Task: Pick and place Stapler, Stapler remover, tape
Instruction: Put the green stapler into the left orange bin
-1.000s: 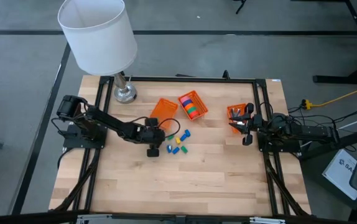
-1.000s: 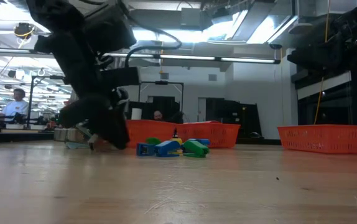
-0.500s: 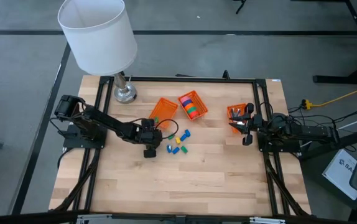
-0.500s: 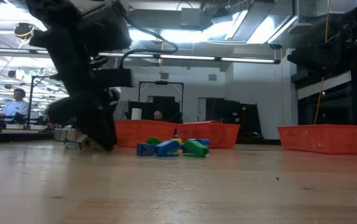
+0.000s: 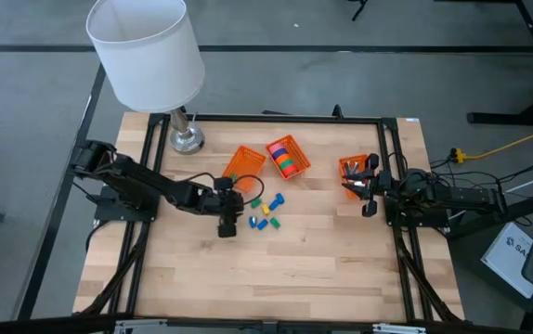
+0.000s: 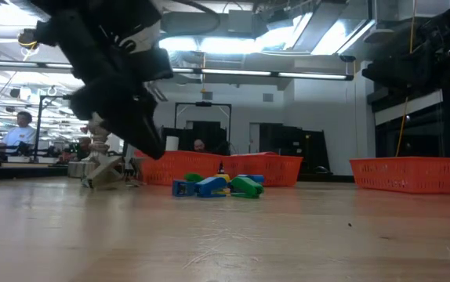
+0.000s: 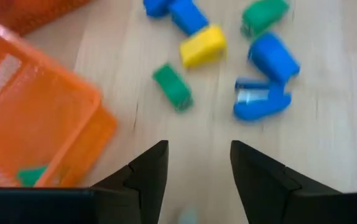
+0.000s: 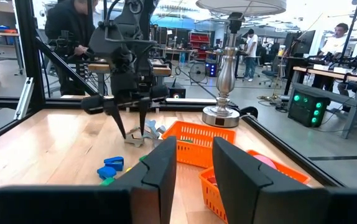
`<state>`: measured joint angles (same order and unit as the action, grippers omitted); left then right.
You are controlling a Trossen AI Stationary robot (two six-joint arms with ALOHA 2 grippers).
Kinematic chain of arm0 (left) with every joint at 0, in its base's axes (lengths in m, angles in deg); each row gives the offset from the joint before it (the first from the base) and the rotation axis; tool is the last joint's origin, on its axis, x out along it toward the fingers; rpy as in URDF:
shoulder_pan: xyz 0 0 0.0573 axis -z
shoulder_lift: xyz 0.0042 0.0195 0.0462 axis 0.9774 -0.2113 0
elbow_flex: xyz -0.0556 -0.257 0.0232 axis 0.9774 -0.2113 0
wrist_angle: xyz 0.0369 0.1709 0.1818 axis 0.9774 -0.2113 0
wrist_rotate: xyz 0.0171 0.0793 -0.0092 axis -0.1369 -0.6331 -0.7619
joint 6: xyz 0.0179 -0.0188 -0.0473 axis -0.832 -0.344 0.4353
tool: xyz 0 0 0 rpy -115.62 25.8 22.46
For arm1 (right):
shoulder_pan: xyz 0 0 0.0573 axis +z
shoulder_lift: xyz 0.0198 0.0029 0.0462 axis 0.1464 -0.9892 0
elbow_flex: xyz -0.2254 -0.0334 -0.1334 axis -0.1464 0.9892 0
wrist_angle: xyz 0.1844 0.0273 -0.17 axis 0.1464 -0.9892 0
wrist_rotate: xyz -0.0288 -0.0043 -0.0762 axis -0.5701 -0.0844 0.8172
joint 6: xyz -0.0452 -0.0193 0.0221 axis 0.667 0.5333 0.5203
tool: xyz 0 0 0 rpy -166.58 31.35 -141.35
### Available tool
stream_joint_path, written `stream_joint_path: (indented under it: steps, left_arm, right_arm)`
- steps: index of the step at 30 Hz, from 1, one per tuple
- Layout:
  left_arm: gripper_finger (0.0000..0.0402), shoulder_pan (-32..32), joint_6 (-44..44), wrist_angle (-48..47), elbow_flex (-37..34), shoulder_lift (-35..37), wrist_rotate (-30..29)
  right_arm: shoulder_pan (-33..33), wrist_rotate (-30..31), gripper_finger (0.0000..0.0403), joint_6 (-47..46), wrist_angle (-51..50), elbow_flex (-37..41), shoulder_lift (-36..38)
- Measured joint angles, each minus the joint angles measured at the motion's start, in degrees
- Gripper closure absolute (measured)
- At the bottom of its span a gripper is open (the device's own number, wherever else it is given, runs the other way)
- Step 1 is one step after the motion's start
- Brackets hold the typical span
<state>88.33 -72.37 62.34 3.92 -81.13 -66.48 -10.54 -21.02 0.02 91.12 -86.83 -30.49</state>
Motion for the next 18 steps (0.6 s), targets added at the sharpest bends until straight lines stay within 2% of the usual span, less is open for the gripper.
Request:
stream_joint_path:
  steps: [6, 11, 18]
  left_arm:
    - [0.0230, -0.35, -1.68, 9.74, 0.10, -3.36, -2.61]
    - [0.0220, -2.04, 9.25, 9.90, 0.07, -4.22, -2.09]
    - [0.0189, -2.49, 14.85, 10.82, 0.10, -4.76, -0.41]
  right_arm:
    - [0.01, 0.00, 0.0295, 0.01, 0.00, 0.00, 0.00]
    - [0.01, 0.00, 0.0295, 0.00, 0.01, 0.00, 0.00]
    - [-0.01, 0.00, 0.0295, 0.02, 0.00, 0.00, 0.00]
